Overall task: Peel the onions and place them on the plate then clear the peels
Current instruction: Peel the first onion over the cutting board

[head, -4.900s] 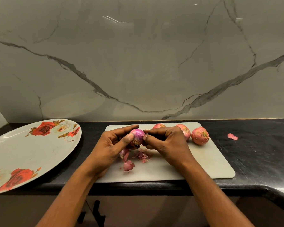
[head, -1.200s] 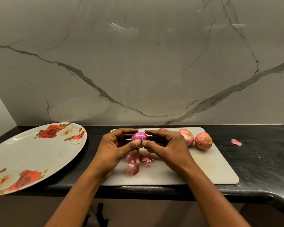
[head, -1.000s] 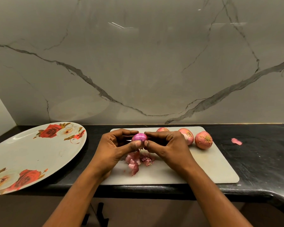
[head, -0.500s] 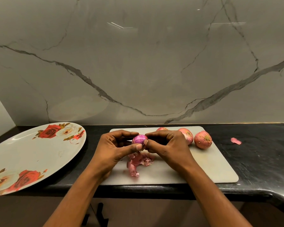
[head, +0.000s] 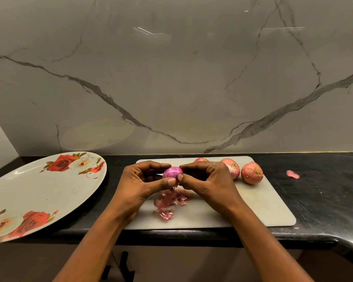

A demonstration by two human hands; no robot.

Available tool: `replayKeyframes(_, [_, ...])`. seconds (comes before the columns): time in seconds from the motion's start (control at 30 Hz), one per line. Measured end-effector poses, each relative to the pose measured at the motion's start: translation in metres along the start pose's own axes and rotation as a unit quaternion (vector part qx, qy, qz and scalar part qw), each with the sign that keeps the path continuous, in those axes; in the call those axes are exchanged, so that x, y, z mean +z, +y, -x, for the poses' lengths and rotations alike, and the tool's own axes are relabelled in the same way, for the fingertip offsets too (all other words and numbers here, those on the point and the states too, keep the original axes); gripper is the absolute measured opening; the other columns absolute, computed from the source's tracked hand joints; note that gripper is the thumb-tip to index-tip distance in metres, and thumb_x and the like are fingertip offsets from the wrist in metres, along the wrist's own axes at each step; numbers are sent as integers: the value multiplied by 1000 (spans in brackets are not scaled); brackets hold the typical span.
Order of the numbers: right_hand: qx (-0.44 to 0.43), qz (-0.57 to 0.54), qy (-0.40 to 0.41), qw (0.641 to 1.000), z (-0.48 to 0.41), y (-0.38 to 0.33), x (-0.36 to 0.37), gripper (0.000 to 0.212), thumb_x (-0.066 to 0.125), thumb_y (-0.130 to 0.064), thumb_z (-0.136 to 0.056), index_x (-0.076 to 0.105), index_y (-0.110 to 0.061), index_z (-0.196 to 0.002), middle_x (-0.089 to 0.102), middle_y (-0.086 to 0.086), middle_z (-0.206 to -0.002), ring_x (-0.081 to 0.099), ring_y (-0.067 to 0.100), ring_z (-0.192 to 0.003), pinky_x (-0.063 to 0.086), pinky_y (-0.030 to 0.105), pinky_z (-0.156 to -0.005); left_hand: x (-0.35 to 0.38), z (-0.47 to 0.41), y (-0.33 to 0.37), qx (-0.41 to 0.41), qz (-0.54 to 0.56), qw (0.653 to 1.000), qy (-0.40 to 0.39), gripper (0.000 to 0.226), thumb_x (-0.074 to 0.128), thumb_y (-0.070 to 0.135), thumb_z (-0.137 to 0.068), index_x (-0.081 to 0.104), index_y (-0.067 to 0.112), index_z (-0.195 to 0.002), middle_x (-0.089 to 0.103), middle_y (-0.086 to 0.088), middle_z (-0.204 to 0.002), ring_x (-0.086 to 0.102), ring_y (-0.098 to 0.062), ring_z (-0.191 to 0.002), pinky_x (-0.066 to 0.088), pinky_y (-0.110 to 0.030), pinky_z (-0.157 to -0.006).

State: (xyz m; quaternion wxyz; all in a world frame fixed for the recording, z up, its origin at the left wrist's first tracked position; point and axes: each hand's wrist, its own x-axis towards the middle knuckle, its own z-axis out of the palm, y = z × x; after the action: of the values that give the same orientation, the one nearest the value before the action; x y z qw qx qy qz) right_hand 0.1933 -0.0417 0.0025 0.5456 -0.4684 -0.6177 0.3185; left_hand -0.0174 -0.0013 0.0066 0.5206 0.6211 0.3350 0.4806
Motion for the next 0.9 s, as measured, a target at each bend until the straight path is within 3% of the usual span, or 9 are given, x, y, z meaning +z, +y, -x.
replayKeyframes(0.23, [-19,16,2,1000,0,-3,0,35,74,-3,-91,81,-32,-109,82,-8,-98,79,12,-93,65,38,-88,-1,-1,0,-6,17,1000,4,49,87,4,-70,76,5,-118,79,-11,-114,77,-28,-105,64,-34,-84])
replayKeyframes(0.33, [-13,-3,-5,1000,0,-3,0,28,77,-11,-93,80,-34,-108,82,-7,-100,79,13,-95,65,40,-89,-1,-1,0,-8,11,1000,2,49,86,5,-71,76,6,-118,79,-10,-114,77,-26,-105,64,-33,-84])
replayKeyframes(0.43, [-10,-5,-9,1000,0,-2,0,26,86,-24,-88,82,-23,-114,81,-8,-104,78,9,-100,65,34,-89,-1,0,1,-7,9,1000,3,48,86,6,-71,75,6,-117,80,-9,-113,77,-25,-105,64,-31,-82])
replayKeyframes(0.57, [-21,25,-9,999,0,-2,0,30,86,-16,-87,81,-21,-117,81,-9,-106,76,4,-101,63,27,-89,0,0,0,-5,4,1000,2,46,86,5,-72,75,5,-117,80,-10,-111,78,-27,-103,64,-31,-81])
replayKeyframes(0.77, [-24,25,10,999,-1,-1,0,33,72,1,-91,82,-23,-111,82,-7,-95,80,12,-88,66,35,-85,-2,0,0,-16,19,1000,-4,43,84,7,-76,76,8,-119,79,-10,-115,76,-27,-108,64,-34,-82])
replayKeyframes(0.9, [-24,26,2,999,0,-2,1,36,70,0,-93,80,-29,-111,82,-9,-96,79,10,-91,64,29,-84,-2,0,0,-15,19,1000,2,42,84,9,-76,76,9,-117,79,-9,-114,76,-27,-108,64,-34,-82])
